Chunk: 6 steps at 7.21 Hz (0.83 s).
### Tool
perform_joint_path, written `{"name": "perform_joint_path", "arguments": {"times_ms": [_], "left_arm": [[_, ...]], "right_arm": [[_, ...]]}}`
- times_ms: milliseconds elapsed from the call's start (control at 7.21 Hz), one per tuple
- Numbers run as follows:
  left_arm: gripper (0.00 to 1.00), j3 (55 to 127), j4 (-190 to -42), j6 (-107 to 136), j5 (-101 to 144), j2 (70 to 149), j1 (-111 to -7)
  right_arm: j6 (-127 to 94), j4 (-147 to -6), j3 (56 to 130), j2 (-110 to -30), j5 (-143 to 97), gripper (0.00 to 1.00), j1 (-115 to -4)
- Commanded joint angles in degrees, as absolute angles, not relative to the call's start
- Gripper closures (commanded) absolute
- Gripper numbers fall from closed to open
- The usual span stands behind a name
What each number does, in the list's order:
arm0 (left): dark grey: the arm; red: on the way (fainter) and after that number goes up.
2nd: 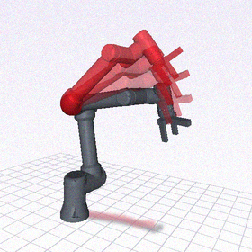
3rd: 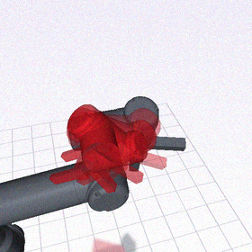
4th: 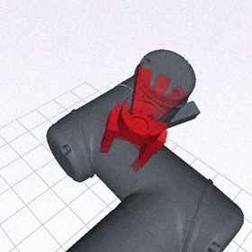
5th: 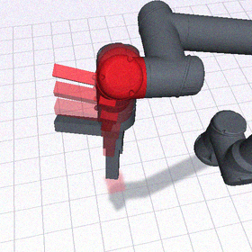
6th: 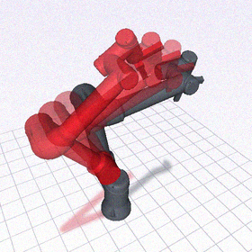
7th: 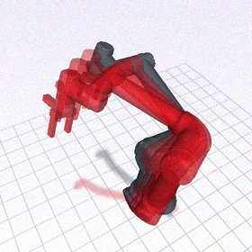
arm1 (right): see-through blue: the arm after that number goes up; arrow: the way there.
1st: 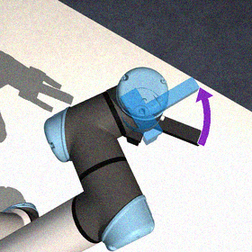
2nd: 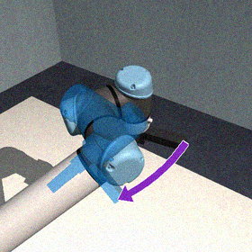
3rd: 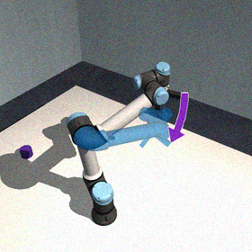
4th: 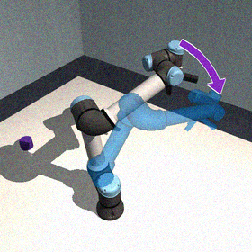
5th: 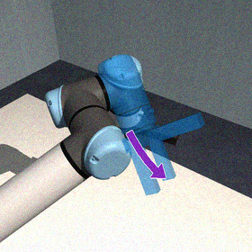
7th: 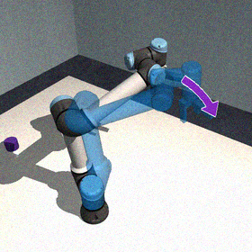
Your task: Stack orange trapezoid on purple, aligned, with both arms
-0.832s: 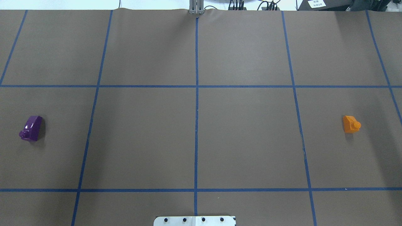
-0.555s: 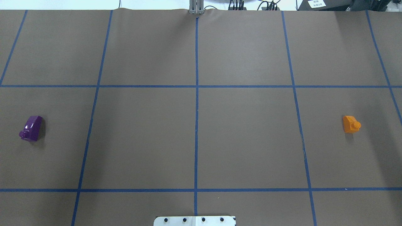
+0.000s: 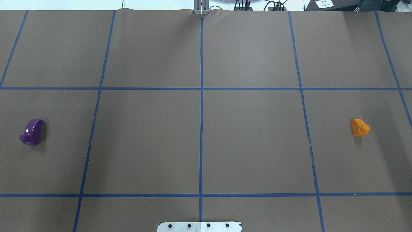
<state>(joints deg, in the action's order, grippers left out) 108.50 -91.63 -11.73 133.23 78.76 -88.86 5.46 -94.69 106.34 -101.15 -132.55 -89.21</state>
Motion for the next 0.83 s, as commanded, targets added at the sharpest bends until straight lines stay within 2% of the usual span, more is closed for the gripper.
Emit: {"name": "perform_joint_path", "arguments": {"times_ms": [0,139,416,694], "left_arm": [[0.00,107.9,-96.1,-11.6,133.0,83.7,-88.9],[0.00,107.1,-97.0,-11.6,133.1,86.5,-88.9],[0.00,105.7,-101.5,-10.5,133.6,87.2,-88.7],[0.00,104.2,-105.9,1.4,134.1,86.6,-77.9]], "right_arm": [[4.8,-89.7,106.3,-101.0,-132.5,0.00,-89.2],[4.7,-84.6,106.3,-101.0,-132.5,0.00,-89.2],[3.7,-82.8,106.4,-101.1,-133.0,0.00,-89.1],[3.7,-82.6,106.3,-101.6,-133.2,0.00,-89.1]]}}
